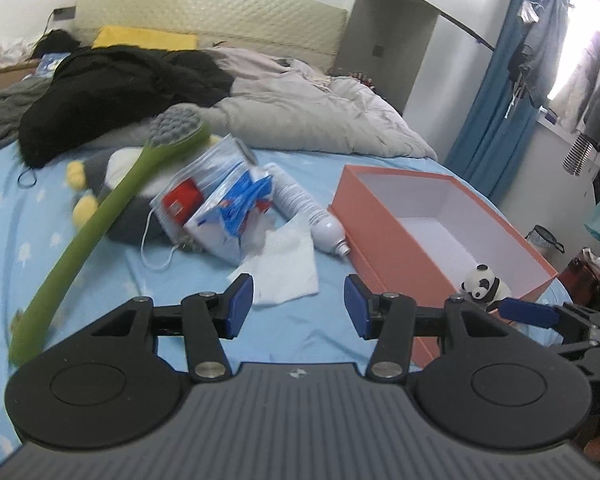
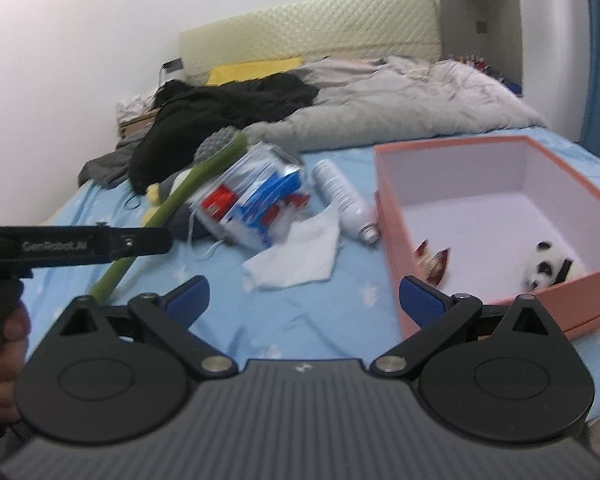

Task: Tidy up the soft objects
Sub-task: 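Withdraw both open tools from the pink box, then move left tool to wet-wipes pack while right tool approaches white cloth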

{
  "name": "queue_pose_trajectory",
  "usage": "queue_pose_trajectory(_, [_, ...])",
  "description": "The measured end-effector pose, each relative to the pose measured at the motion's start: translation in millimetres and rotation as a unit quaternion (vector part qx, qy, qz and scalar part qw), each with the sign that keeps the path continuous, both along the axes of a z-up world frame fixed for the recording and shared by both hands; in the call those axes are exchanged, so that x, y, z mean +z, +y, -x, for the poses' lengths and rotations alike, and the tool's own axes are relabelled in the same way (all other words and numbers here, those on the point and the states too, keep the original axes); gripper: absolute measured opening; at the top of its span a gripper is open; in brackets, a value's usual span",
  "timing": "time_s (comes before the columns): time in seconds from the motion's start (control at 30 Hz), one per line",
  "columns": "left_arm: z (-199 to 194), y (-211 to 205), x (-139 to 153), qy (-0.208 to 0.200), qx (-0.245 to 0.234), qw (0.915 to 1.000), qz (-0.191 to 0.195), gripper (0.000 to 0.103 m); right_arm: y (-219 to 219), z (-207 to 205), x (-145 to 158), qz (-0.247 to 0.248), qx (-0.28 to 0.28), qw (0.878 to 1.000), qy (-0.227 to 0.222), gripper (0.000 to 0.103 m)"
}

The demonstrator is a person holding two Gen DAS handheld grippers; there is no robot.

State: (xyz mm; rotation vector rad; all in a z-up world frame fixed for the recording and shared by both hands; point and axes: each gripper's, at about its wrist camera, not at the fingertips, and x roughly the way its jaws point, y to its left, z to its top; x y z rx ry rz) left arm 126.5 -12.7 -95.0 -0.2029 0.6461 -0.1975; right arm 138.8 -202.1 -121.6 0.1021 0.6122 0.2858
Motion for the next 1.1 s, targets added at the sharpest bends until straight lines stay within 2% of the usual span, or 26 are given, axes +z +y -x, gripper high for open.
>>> queue_pose_trajectory(0.23, [18.0,15.6,-24.8,0.019,0.03,0.9993,0.011,0.056,15.6,7.7,-13.5,-0.015,0.013,0.999,0.03,0.102])
queue_pose_trajectory(0.4, [9.1,21.5,-42.2,0.028,0.044,0.9984,0.018,0.056,23.8,1.0,-23.2,-0.012,0.035,0.999,0.037,0.102])
queue_pose_trajectory(0.47, [1.5,23.6,-48.7,0.03,0.048,0.9983,0.017,0.056,25.3,-3.2,-25.9,-0.016,0.046,0.998,0.034,0.098])
queue_pose_trajectory(0.53, [-9.2,26.4,-56.2,0.03,0.05,0.9981,0.019,0.056,29.9,-10.3,-30.9,-0.011,0.057,0.998,0.032,0.094])
queue_pose_trajectory(0.67, [-35.1,31.5,-69.4,0.032,0.056,0.9977,0.023,0.056,39.1,-28.3,-42.7,-0.002,0.068,0.997,0.041,0.076])
queue_pose_trajectory(0.83, [-70.9,39.6,-84.4,0.041,0.063,0.9967,0.032,0.056,47.6,-55.6,-60.6,0.019,0.072,0.996,0.045,0.076])
queue_pose_trajectory(1.0, [-107.6,48.8,-94.2,0.046,0.058,0.9963,0.044,0.056,49.7,-87.9,-78.0,-0.009,0.083,0.995,0.057,0.077])
queue_pose_trajectory(1.1, [-129.9,54.3,-100.5,0.047,0.055,0.9961,0.051,0.056,56.5,-105.8,-88.6,-0.003,0.081,0.995,0.058,0.077])
